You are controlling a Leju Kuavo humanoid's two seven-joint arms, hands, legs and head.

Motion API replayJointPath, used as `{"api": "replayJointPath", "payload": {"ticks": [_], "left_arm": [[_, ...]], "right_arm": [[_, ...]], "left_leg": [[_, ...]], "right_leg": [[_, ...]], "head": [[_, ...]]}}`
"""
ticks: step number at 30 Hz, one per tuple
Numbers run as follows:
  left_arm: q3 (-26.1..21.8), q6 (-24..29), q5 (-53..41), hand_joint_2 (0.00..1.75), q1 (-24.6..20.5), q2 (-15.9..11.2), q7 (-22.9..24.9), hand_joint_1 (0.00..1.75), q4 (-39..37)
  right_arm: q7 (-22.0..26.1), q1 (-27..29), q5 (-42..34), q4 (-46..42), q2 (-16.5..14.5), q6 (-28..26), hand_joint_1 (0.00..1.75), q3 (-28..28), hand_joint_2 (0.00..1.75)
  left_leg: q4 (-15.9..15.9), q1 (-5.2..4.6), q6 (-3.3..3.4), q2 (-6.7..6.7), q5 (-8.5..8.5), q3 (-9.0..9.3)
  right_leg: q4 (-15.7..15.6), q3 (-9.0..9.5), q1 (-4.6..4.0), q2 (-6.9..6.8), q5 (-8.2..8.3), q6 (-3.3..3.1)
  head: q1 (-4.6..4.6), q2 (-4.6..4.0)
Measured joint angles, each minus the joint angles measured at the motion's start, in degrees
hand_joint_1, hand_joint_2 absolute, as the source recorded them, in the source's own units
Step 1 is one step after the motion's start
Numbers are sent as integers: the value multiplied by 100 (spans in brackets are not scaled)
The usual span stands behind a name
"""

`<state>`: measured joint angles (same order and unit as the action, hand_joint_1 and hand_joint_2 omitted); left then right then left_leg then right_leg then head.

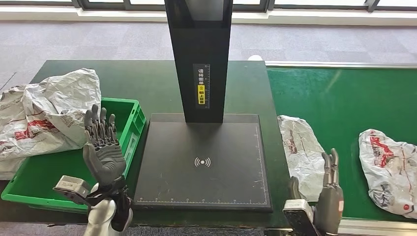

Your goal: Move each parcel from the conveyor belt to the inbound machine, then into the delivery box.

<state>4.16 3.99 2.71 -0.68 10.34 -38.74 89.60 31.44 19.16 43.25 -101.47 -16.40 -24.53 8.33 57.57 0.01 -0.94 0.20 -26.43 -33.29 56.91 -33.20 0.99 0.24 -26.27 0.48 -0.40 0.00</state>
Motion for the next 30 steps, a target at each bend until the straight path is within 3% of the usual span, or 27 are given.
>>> {"api": "replayJointPath", "payload": {"ticks": [6, 9, 12, 16, 21, 30], "left_arm": [[78, -921, 349, 0, 320, 320, 76, 0, 114], [86, -1143, 156, 0, 367, 383, 113, 0, 144], [143, -1252, -235, 0, 406, 412, 97, 0, 184], [202, -1342, -534, 0, 458, 428, 35, 0, 270], [255, -1297, -817, 0, 472, 428, 33, 0, 325], [434, -1022, -1064, 0, 461, 425, 33, 0, 363]], "right_arm": [[-767, 229, 734, -214, -153, -704, 0, 957, 175], [-1150, 248, 1135, -213, -184, -650, 0, 1410, 175], [-1430, 101, 1657, -68, -209, -232, 0, 1993, 175], [-1417, -344, 2370, 574, -228, 358, 0, 2926, 175], [-1368, -780, 2741, 1296, -254, 476, 0, 3607, 175], [-1106, -1413, 2128, 2418, -183, 242, 0, 3612, 175]], "left_leg": [[1, 1, 2, -1, -1, 2], [1, 1, 2, -1, -1, 2], [1, 3, 2, -1, 0, 3], [1, 4, 6, -2, 2, 6], [1, 5, 8, -5, 4, 7], [1, 7, 12, -10, 9, 7]], "right_leg": [[0, 3, 3, -1, -1, 1], [0, 4, 3, 0, -1, 2], [0, 6, 3, 0, 0, 2], [0, 12, 4, -3, 1, 3], [2, 16, 2, -8, 1, 3], [5, 25, 1, -14, 1, 3]], "head": [[1, 0], [1, 0], [1, 0], [2, 0], [3, 0], [3, 0]]}}
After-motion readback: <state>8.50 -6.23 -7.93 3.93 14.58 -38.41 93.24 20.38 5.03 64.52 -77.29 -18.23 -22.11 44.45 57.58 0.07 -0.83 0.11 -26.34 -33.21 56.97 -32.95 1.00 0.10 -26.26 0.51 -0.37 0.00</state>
